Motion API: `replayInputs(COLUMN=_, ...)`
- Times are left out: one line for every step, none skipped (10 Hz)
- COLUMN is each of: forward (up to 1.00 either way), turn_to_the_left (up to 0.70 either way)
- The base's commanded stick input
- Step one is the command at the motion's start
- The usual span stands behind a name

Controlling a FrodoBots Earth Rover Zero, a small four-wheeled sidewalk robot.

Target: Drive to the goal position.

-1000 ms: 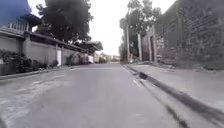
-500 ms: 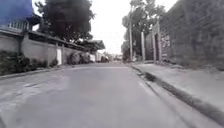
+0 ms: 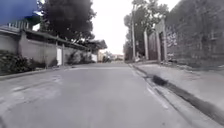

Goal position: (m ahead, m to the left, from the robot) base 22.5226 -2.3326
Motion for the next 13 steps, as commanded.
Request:
replayInputs(forward=1.0, turn_to_the_left=-0.36)
replayInputs(forward=1.0, turn_to_the_left=-0.36)
replayInputs(forward=1.0, turn_to_the_left=-0.31)
replayInputs(forward=1.0, turn_to_the_left=-0.23)
replayInputs(forward=1.0, turn_to_the_left=-0.14)
replayInputs(forward=1.0, turn_to_the_left=-0.06)
replayInputs(forward=1.0, turn_to_the_left=0.02)
replayInputs(forward=1.0, turn_to_the_left=0.04)
replayInputs(forward=1.0, turn_to_the_left=0.04)
replayInputs(forward=1.0, turn_to_the_left=0.04)
replayInputs(forward=1.0, turn_to_the_left=0.04)
replayInputs(forward=1.0, turn_to_the_left=0.04)
replayInputs(forward=1.0, turn_to_the_left=0.04)
